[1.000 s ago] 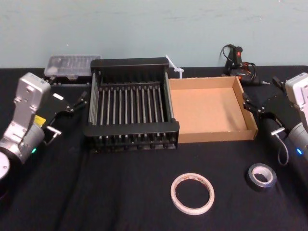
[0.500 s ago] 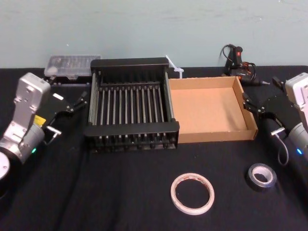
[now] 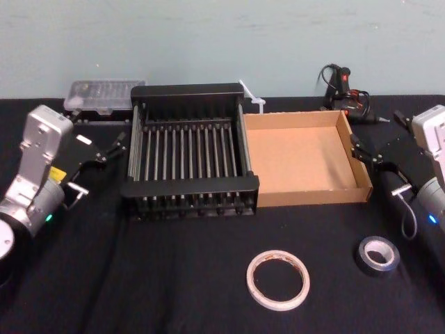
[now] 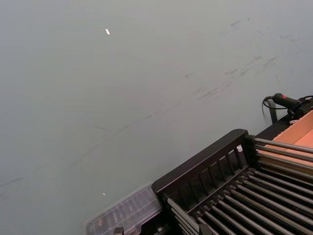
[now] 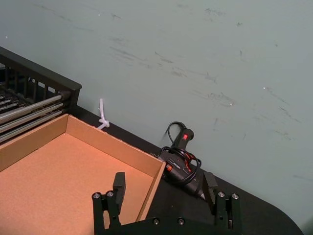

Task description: Pick up the white tape and place it into the black box , Pick up the silver tape and place it into the brown box.

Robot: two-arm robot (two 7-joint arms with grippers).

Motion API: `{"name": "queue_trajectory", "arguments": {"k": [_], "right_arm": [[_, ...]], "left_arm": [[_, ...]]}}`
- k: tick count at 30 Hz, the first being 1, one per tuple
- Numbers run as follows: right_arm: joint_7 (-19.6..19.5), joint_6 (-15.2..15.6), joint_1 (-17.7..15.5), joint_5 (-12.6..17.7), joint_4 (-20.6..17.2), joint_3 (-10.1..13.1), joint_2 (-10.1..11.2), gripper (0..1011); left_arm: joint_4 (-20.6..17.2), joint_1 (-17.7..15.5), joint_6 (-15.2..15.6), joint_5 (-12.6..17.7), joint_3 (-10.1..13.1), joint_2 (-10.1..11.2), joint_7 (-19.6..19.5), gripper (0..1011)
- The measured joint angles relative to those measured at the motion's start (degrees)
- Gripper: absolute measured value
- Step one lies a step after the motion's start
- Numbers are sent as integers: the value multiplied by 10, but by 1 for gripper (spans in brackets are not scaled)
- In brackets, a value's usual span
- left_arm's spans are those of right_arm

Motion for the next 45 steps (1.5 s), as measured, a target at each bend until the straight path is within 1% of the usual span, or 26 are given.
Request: {"name": "queue_trajectory", "arguments": {"k": [6,10,14,20,21,24,27,30,31,33,34,36,37,39,40,45], "right_arm": [[0,0,0,0,0,0,0,1002],[6,3,0,0,-1,5,-4,1002],[16,13,-6,6,-14,16,-1,1002],[34,39,-31,26,-56,39,15,1002],[38,48,-40,33,-68,45,20,1002],[44,60,-54,45,-88,58,29,1002],[54,82,-82,67,-124,80,44,1002],[60,95,-100,81,-145,94,54,1002],[63,103,-113,90,-159,105,60,1002],[67,110,-126,98,-172,116,67,1002],[71,118,-138,106,-185,125,74,1002],[74,124,-151,113,-196,135,80,1002],[77,132,-163,119,-207,145,86,1002],[80,138,-174,124,-216,153,91,1002],[82,145,-187,129,-226,162,97,1002],[91,167,-220,142,-248,185,111,1002]], "left_arm": [[0,0,0,0,0,0,0,1001],[0,0,0,0,0,0,0,1002],[0,0,0,0,0,0,0,1001],[0,0,0,0,0,0,0,1001],[0,0,0,0,0,0,0,1001],[0,0,0,0,0,0,0,1001],[0,0,0,0,0,0,0,1001],[0,0,0,0,0,0,0,1001],[0,0,0,0,0,0,0,1001],[0,0,0,0,0,0,0,1002],[0,0,0,0,0,0,0,1001],[0,0,0,0,0,0,0,1001],[0,0,0,0,0,0,0,1001],[0,0,0,0,0,0,0,1001],[0,0,0,0,0,0,0,1001],[0,0,0,0,0,0,0,1001]]}}
